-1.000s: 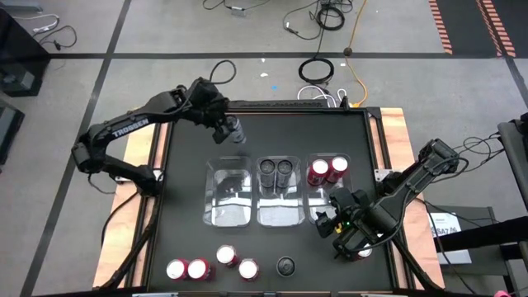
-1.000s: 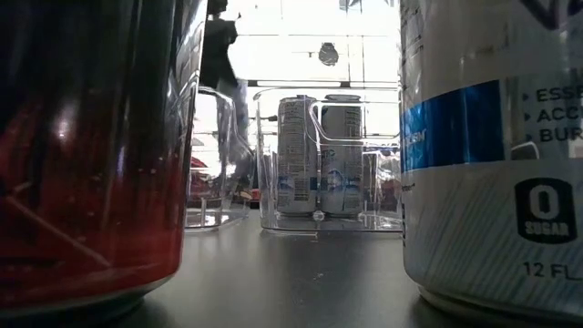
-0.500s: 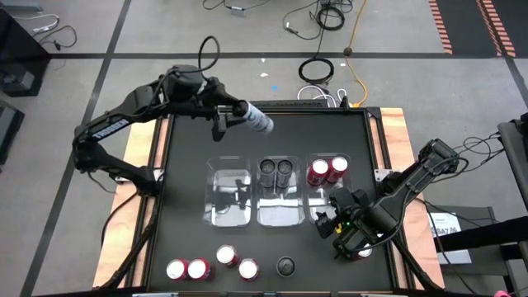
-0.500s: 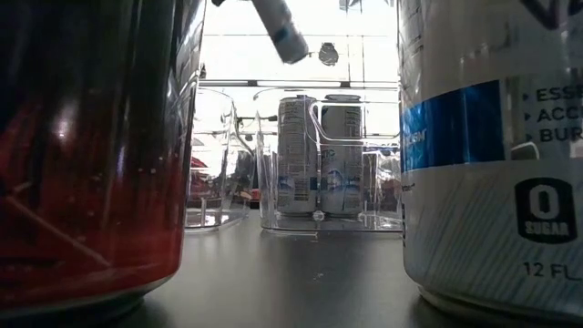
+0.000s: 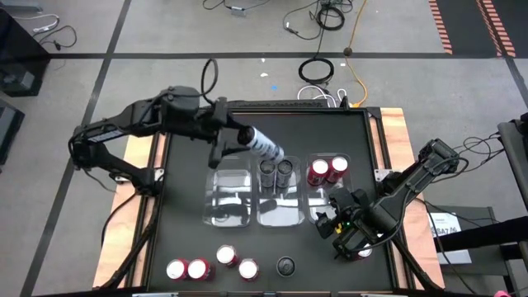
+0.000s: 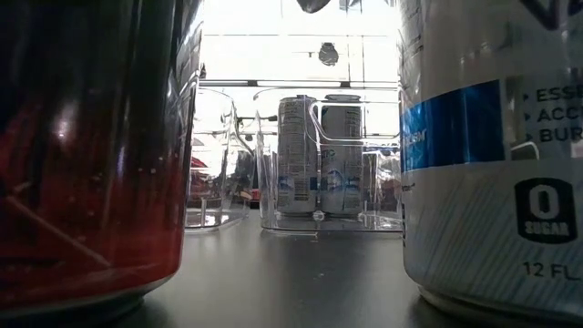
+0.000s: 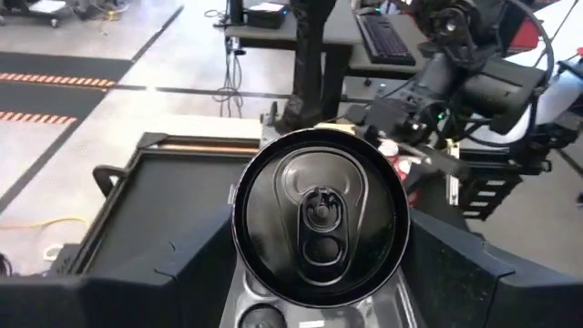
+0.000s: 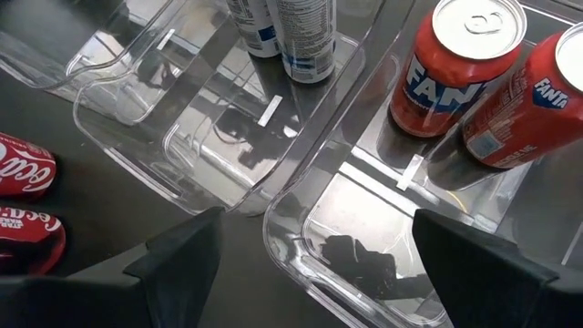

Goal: Sort soda cans
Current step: Put the top white soda can into the center transparent bin

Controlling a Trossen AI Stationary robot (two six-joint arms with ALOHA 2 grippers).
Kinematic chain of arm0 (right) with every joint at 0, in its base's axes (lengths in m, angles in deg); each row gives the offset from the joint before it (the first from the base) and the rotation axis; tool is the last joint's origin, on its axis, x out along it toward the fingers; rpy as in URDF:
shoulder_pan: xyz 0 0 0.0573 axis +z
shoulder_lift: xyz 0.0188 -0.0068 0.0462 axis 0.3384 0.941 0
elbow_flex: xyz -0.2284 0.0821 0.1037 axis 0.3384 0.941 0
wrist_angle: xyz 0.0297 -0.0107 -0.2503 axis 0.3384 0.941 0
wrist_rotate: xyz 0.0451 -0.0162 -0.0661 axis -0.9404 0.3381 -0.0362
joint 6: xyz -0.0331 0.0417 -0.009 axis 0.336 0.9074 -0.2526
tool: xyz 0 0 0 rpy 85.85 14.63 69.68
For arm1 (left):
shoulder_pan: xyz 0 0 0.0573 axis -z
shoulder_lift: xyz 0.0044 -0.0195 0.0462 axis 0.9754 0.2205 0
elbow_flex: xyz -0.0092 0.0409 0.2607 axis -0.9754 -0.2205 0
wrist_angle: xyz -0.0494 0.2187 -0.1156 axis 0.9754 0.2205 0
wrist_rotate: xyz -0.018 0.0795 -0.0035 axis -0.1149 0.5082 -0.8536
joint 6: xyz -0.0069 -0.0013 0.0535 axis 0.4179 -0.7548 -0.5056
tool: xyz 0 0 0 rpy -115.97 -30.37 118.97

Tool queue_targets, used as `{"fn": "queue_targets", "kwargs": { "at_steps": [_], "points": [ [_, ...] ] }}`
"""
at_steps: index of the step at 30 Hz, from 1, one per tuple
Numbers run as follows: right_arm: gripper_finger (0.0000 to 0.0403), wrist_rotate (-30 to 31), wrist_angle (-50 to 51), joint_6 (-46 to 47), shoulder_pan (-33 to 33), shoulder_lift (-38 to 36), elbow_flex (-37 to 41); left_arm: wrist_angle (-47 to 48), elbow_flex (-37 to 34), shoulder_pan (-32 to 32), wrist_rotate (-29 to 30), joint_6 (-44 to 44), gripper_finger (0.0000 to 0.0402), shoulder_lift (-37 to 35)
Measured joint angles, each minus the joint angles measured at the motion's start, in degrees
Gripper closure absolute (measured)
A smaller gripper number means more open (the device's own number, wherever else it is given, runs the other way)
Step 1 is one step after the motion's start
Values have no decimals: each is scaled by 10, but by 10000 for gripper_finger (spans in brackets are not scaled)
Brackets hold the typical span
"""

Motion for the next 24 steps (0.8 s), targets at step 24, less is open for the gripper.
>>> {"fn": "queue_targets", "kwargs": {
  "at_steps": [24],
  "points": [
    [57, -4, -1, -2, 1, 0, 0, 37, 0, 120, 88, 73, 125, 170]
  ]
}}
